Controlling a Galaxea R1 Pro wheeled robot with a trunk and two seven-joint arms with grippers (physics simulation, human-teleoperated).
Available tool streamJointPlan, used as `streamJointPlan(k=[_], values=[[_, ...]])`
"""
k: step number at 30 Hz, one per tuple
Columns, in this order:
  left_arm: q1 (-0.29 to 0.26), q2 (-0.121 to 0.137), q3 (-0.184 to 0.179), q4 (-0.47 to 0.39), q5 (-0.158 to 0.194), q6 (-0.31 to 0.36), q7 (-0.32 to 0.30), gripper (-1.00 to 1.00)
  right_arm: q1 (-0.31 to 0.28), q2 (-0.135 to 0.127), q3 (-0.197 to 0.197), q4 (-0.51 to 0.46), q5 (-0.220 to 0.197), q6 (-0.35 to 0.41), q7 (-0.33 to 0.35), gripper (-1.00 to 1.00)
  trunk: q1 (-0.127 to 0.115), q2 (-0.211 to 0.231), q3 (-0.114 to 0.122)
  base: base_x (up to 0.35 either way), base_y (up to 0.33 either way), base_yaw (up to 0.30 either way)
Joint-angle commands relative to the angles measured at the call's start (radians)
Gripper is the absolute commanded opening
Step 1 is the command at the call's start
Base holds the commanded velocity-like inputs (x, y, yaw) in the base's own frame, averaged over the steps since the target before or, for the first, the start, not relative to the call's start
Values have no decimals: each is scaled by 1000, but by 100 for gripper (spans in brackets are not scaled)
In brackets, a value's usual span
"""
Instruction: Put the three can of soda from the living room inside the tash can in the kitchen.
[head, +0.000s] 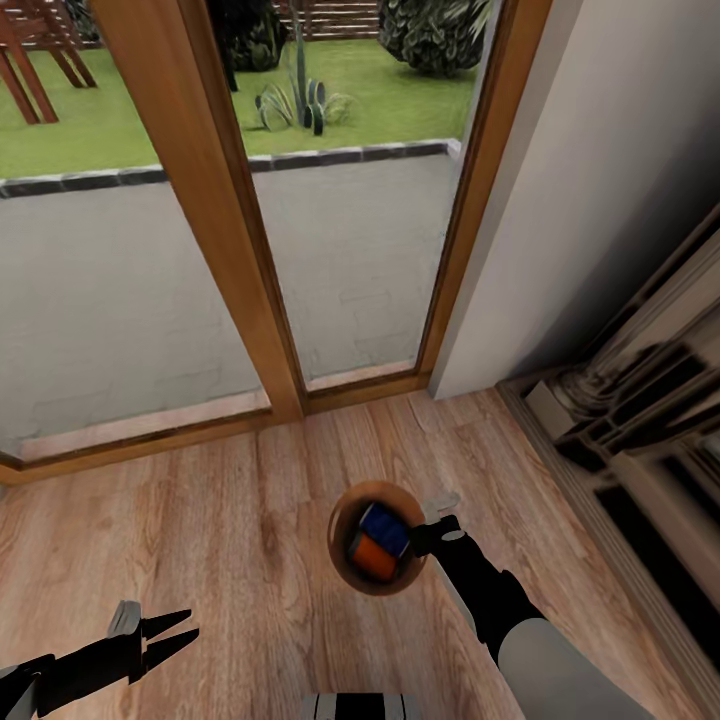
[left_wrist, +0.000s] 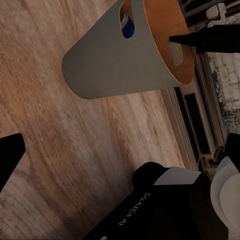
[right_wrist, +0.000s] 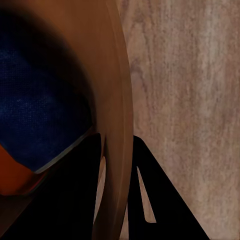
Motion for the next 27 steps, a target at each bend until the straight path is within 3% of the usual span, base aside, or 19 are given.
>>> streamJointPlan(k=[1, 9, 18, 27], values=[[0, 0, 0, 0, 0, 0, 0, 100, 0, 0, 0, -1, -5, -1, 5, -100, 4, -7, -3, 0, 0, 0], [0, 0, 0, 0, 0, 0, -1, 100, 0, 0, 0, -1, -6, -1, 5, -100, 35, -63, -28, 0, 0, 0], [0, 0, 0, 0, 0, 1, -1, 100, 0, 0, 0, -1, -6, -1, 5, -100, 35, -63, -28, 0, 0, 0], [0, 0, 0, 0, 0, 0, -2, 100, 0, 0, 0, -1, -5, -1, 5, -100, 65, -119, -53, 0, 0, 0]])
